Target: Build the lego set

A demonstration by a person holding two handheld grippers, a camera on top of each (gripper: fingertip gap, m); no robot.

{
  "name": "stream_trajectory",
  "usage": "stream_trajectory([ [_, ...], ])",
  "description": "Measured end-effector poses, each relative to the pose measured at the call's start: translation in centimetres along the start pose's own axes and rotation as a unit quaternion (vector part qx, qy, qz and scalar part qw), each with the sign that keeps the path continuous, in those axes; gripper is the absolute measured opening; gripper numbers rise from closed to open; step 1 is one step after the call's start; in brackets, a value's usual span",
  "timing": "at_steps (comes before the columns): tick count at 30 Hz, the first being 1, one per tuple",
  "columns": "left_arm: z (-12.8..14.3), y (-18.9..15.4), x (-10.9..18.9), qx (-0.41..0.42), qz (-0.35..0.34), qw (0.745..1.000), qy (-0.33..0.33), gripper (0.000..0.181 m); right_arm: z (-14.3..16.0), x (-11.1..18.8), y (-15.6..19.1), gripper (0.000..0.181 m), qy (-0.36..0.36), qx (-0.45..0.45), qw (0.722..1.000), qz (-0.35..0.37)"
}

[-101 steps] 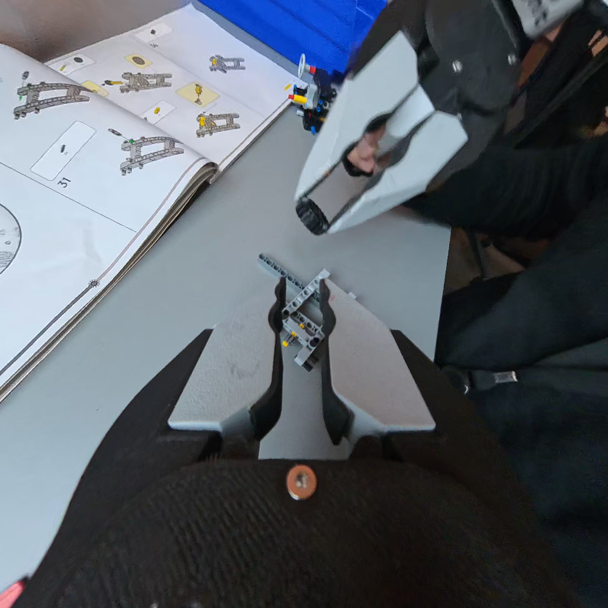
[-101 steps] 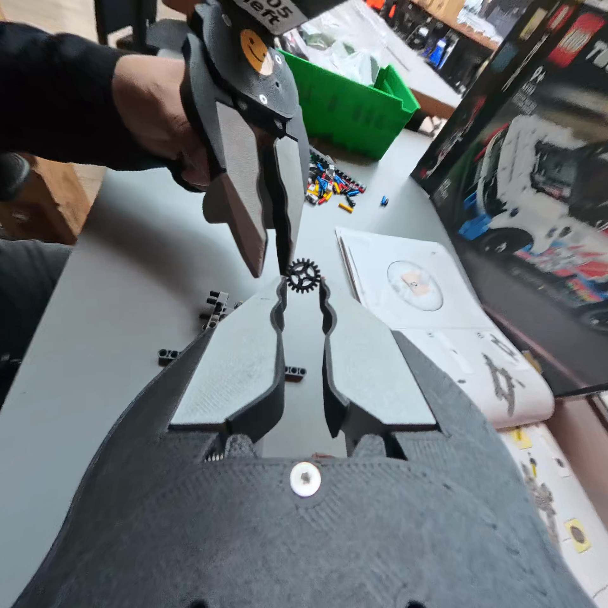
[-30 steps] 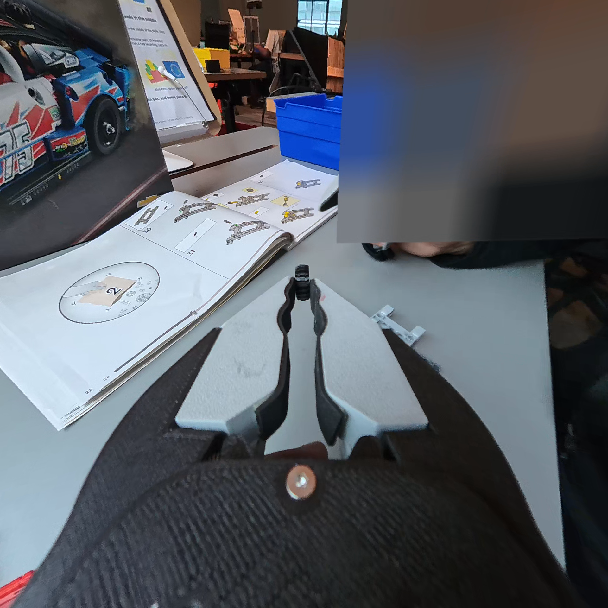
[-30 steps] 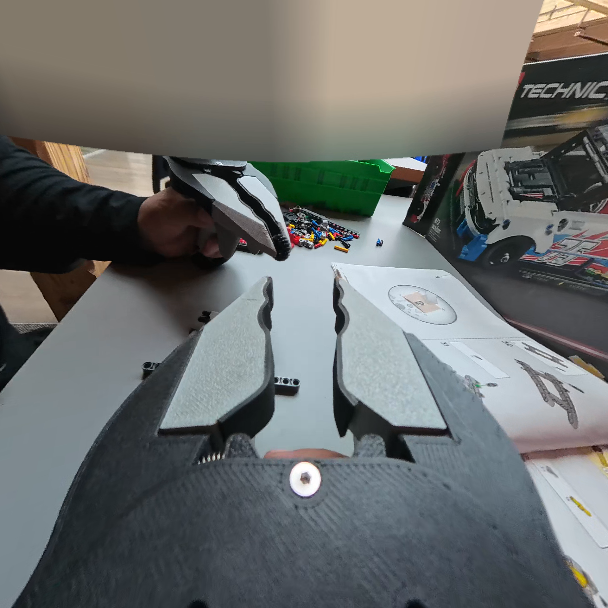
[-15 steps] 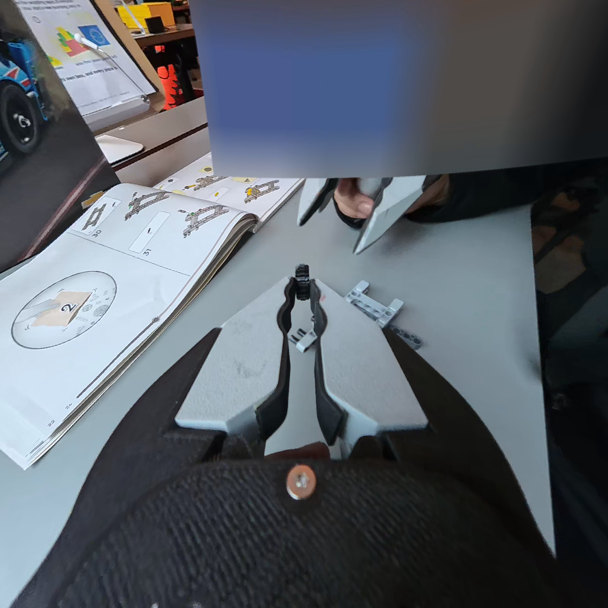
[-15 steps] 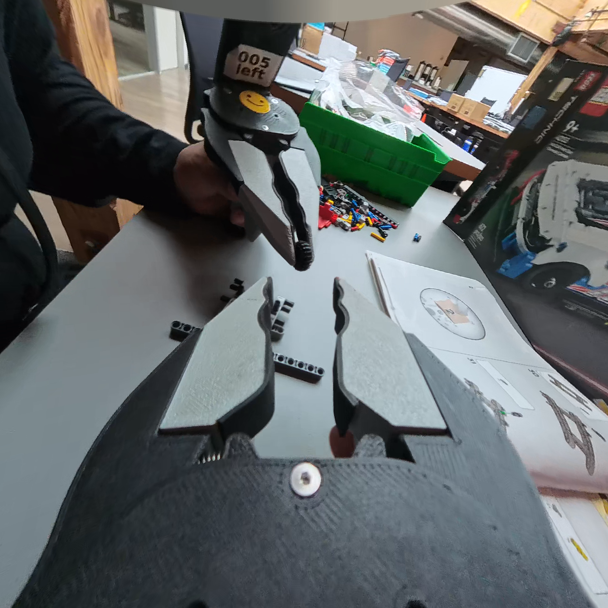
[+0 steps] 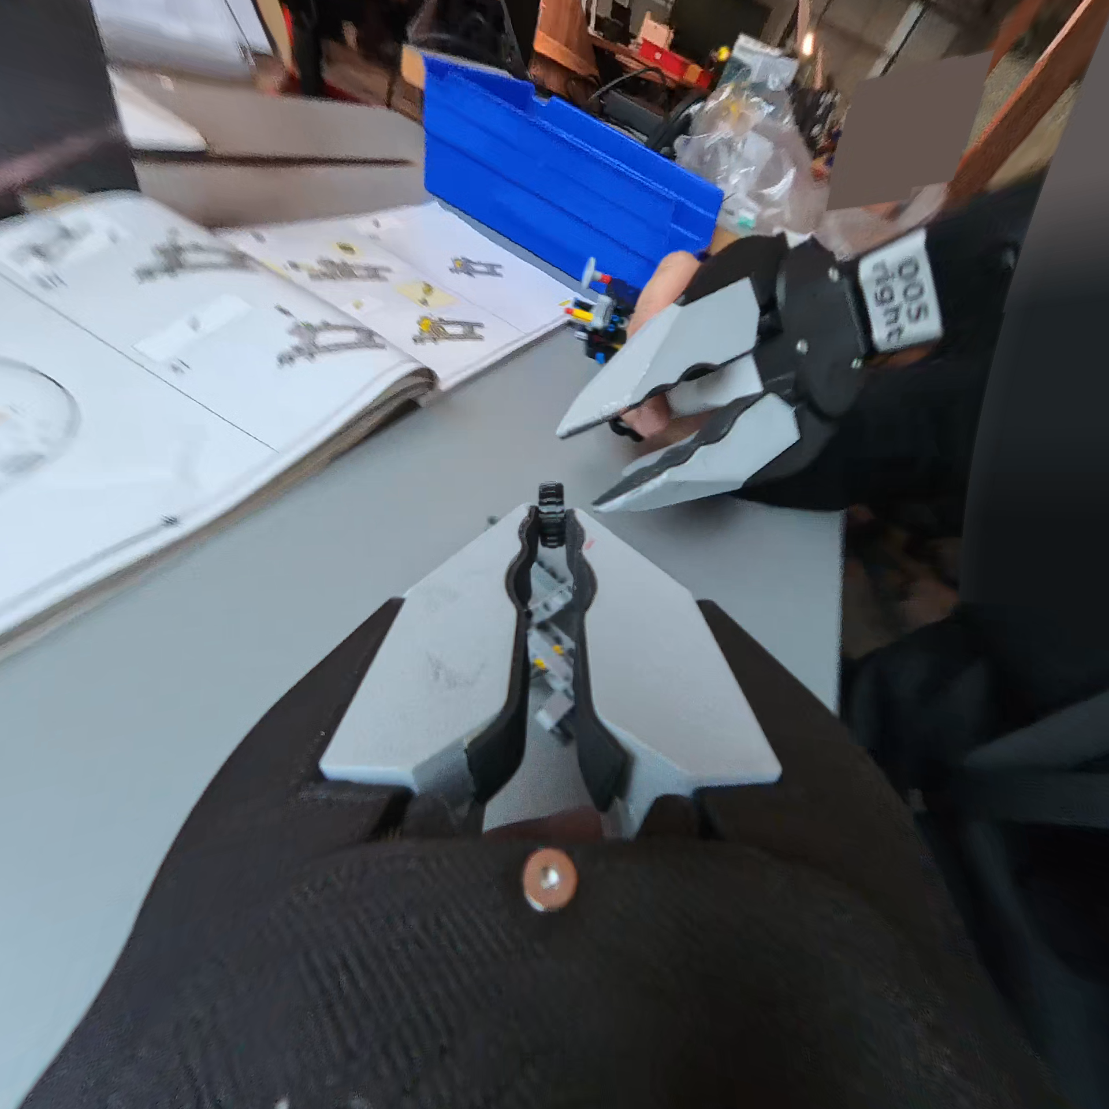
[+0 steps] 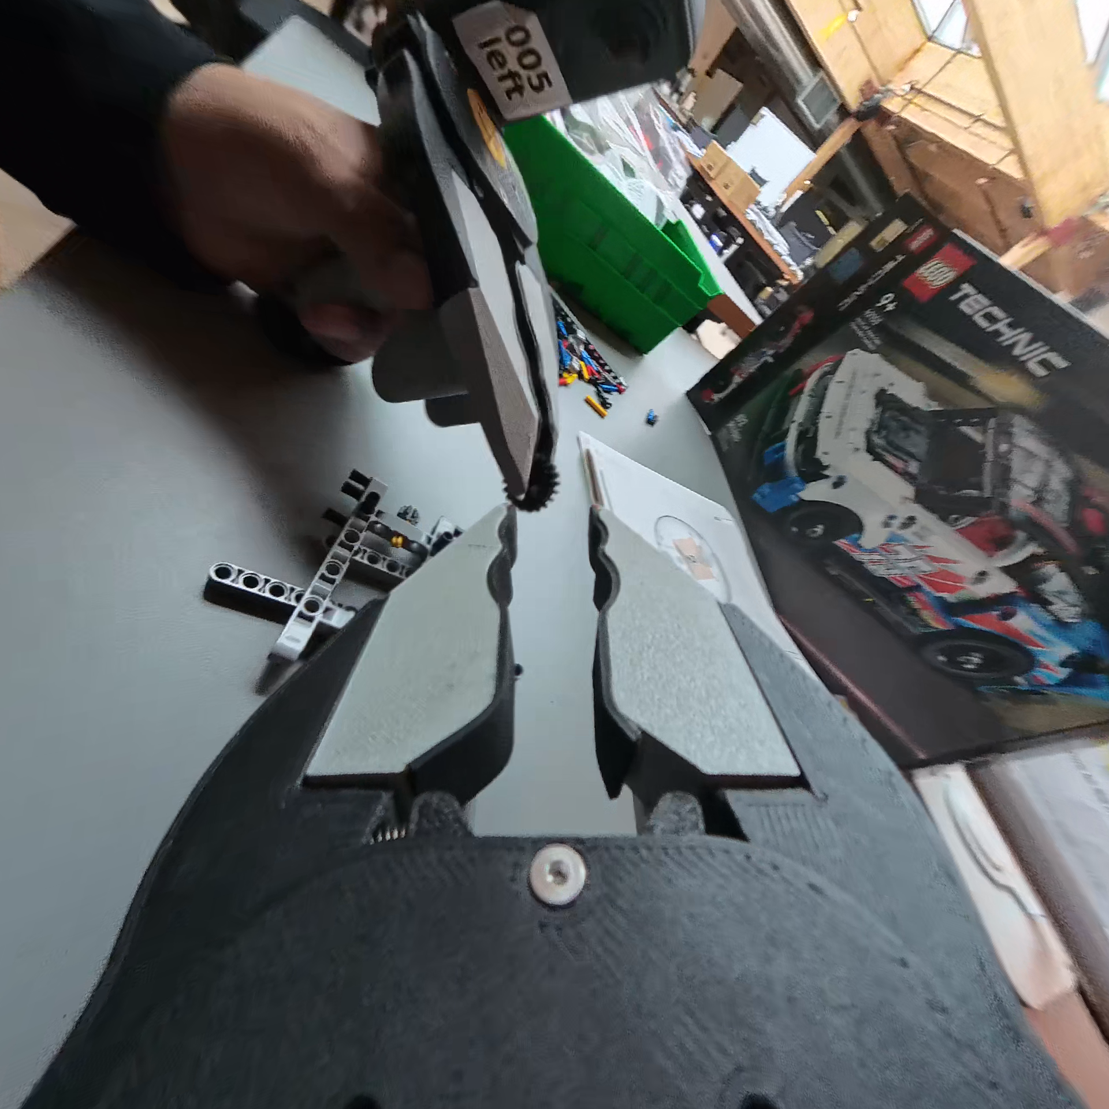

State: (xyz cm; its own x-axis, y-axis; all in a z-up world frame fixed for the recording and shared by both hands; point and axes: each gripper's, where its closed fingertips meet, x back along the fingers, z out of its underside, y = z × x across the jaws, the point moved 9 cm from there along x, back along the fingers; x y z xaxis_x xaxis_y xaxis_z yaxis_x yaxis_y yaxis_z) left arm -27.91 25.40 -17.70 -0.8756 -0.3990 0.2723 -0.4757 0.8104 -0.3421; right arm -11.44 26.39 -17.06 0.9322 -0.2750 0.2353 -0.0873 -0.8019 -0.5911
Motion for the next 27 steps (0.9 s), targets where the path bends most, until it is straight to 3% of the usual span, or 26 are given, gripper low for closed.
stream_trajectory([
  [6, 0.0, 0.0, -0.5, 0.132, 0.071, 0.989, 0.008, 0.005, -0.9, -0.4, 1.1, 0.022, 0.028, 0.058, 0.998, 0.019],
  [18, 0.5, 0.4, -0.7, 0.194, 0.118, 0.974, 0.000, 0.005, -0.8, -0.5, 1.5, 0.017, 0.034, 0.080, 0.996, 0.010],
  [21, 0.4, 0.6, -0.5, 0.186, 0.119, 0.975, 0.005, 0.006, -0.7, -0.5, 1.3, 0.017, 0.033, 0.054, 0.998, 0.005],
  [23, 0.1, 0.9, 0.4, 0.157, 0.100, 0.982, 0.017, 0.017, -0.5, -0.3, 0.8, 0.017, 0.031, 0.023, 0.999, 0.005],
  [27, 0.6, 1.8, 2.6, 0.039, 0.059, 0.992, 0.102, 0.021, 0.7, 0.3, -0.8, 0.017, 0.027, -0.073, 0.997, -0.006],
])
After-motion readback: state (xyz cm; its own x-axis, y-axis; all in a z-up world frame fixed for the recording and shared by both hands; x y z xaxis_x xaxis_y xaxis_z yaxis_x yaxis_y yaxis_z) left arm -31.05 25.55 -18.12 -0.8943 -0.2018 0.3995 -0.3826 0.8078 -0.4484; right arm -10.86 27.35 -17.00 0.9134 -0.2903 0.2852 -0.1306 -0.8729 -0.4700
